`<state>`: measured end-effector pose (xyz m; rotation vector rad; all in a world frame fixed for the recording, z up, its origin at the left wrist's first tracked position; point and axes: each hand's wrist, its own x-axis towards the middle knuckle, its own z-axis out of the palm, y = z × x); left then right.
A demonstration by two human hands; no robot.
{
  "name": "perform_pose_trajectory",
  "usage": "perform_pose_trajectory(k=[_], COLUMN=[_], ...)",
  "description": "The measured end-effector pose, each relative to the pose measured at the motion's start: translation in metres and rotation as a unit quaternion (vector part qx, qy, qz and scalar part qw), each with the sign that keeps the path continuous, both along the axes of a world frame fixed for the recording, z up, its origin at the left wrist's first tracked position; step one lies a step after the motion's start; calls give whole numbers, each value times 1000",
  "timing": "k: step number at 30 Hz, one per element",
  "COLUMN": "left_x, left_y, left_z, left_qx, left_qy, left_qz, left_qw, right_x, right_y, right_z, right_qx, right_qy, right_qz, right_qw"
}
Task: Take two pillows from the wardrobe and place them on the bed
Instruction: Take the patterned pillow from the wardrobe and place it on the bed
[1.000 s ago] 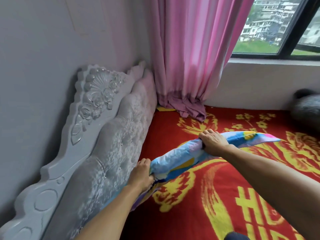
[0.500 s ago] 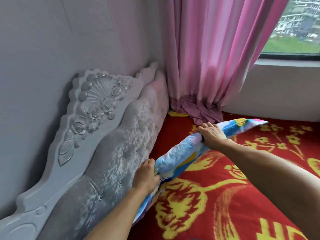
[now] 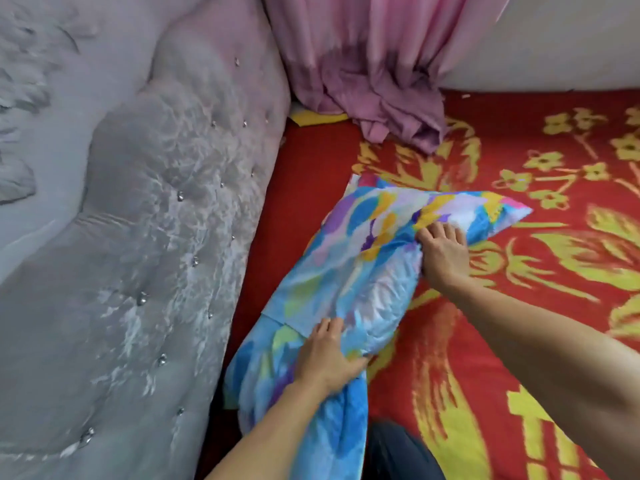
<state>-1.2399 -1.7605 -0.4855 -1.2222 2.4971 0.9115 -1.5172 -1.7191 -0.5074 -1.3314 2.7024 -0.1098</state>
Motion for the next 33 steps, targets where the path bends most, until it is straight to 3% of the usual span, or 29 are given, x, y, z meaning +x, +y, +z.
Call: perform_pose_trajectory(k=[3, 7, 13, 16, 19, 22, 24, 29, 33], left_x=[-11, -10, -17, -13, -5, -3, -4, -7, -4], left_y=[17, -9, -93, -127, -144, -160, -168, -167, -153], left_z=[-31, -63, -90, -111, -132, -142, -140, -135, -144], left_qx=[86, 52, -58, -29, 112, 155, 202, 136, 177], left_qy=[-50, -104, -161, -181, -142, -97, -61, -85, -21], left_qz=[-68, -77, 13, 73, 180, 266, 296, 251, 319], left_qw=[993, 990, 985, 980, 967, 947, 932, 954, 931], right_x=[-10, 1, 61, 83, 82, 83, 86, 86, 77], right_y=[53, 99, 90, 72, 65, 57, 47, 25, 11], right_z=[-38, -80, -113, -120, -120, -109, -97, -63, -50], right_qx=[58, 58, -64, -70, -78, -170, -238, -325, -371], right_qy=[-37, -173, -369, -386, -349, -306, -295, -289, -295], right_qz=[-55, -151, -409, -451, -473, -446, -437, -367, -283], right_qw=[996, 972, 832, 802, 805, 824, 816, 822, 834])
